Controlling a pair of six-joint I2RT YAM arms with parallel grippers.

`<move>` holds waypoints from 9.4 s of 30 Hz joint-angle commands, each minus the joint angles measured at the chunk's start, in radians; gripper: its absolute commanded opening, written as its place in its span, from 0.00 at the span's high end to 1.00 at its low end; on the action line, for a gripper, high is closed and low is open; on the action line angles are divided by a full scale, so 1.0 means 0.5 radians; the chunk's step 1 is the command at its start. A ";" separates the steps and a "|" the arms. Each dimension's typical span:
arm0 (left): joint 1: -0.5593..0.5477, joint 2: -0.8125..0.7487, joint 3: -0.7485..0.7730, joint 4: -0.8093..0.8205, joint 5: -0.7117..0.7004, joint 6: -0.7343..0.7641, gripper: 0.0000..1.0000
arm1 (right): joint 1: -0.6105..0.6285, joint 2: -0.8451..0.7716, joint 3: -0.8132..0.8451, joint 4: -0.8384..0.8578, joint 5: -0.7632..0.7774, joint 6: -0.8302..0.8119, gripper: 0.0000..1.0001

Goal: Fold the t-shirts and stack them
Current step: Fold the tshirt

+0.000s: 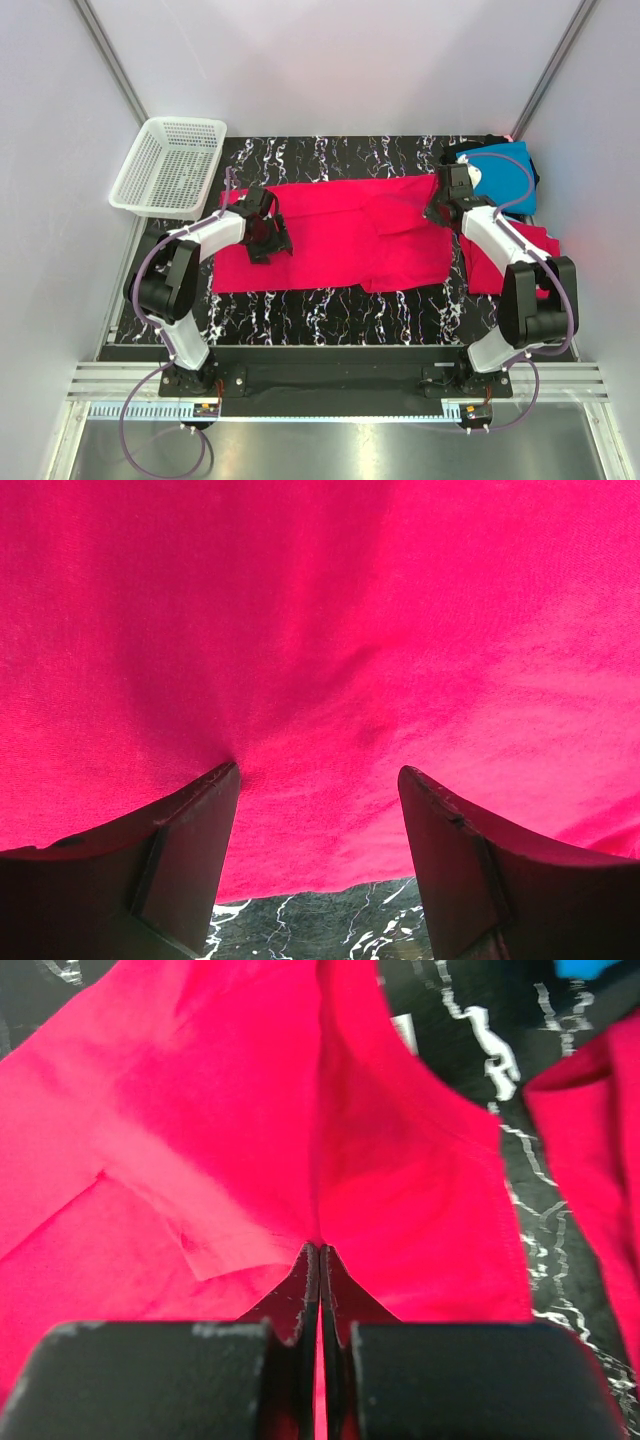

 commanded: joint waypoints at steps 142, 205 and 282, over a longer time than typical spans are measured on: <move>-0.040 -0.682 -0.334 -0.007 -0.436 -0.151 0.29 | 0.604 -0.193 -0.113 -0.331 0.176 -0.019 0.52; -0.086 -0.076 0.300 -0.470 -0.511 -0.219 0.25 | 0.528 0.367 0.402 -0.513 -0.112 -0.187 0.31; 0.095 -0.582 -0.151 -0.445 -0.345 -0.183 0.23 | -0.059 -0.169 0.166 -0.414 -0.561 -0.307 0.22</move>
